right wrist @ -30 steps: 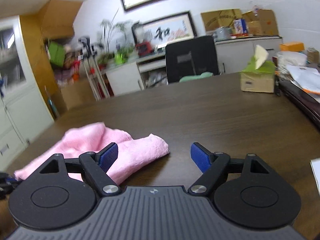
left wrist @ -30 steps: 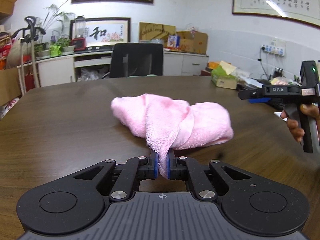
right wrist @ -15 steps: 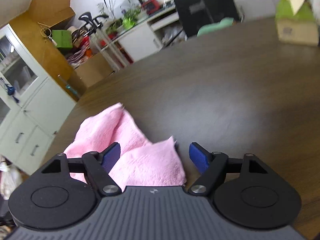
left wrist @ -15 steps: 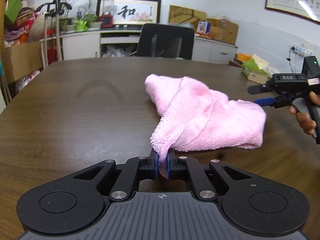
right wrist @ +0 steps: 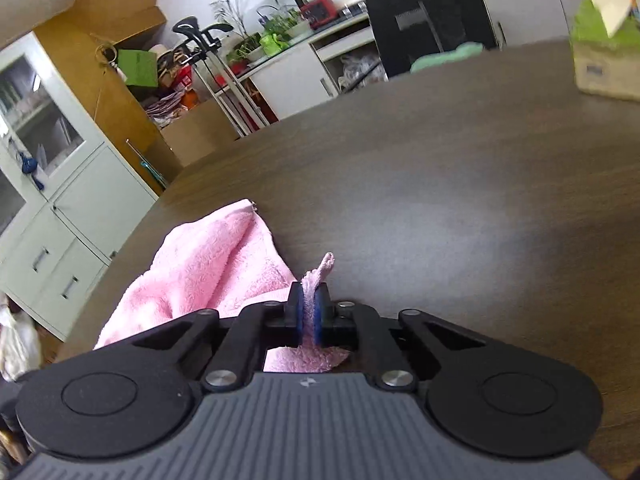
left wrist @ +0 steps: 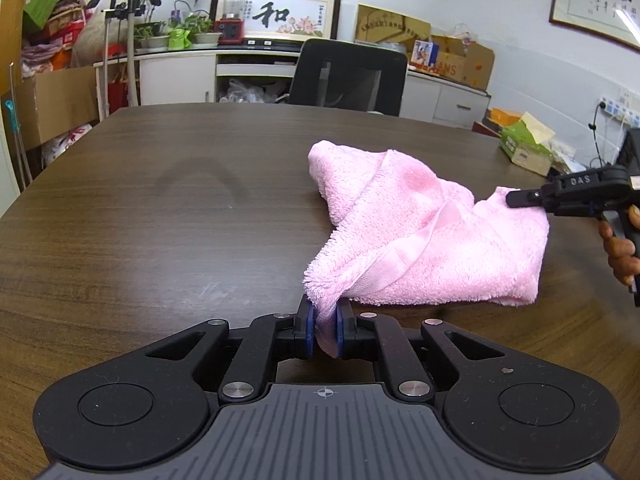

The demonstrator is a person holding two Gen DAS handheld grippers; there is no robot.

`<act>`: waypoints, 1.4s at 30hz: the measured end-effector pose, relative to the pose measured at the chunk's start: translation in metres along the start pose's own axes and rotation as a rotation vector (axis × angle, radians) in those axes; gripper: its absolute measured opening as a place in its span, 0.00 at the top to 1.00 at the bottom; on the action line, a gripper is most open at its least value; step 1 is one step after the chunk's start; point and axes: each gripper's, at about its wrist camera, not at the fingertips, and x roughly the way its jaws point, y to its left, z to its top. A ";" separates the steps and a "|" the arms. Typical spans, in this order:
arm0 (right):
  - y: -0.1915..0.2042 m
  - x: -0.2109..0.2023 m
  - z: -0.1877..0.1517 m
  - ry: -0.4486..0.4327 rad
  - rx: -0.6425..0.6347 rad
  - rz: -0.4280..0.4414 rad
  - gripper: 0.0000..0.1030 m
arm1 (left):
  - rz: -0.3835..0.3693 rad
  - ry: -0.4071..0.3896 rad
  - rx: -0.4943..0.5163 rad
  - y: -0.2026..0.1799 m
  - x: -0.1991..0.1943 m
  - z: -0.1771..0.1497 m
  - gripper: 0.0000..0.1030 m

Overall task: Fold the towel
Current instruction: 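Lift and spread the towel flat with both grippers holding corners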

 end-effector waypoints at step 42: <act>0.042 -0.161 -0.122 -0.066 -0.183 -0.038 0.94 | -0.080 0.031 0.040 -0.072 -0.056 -0.050 0.87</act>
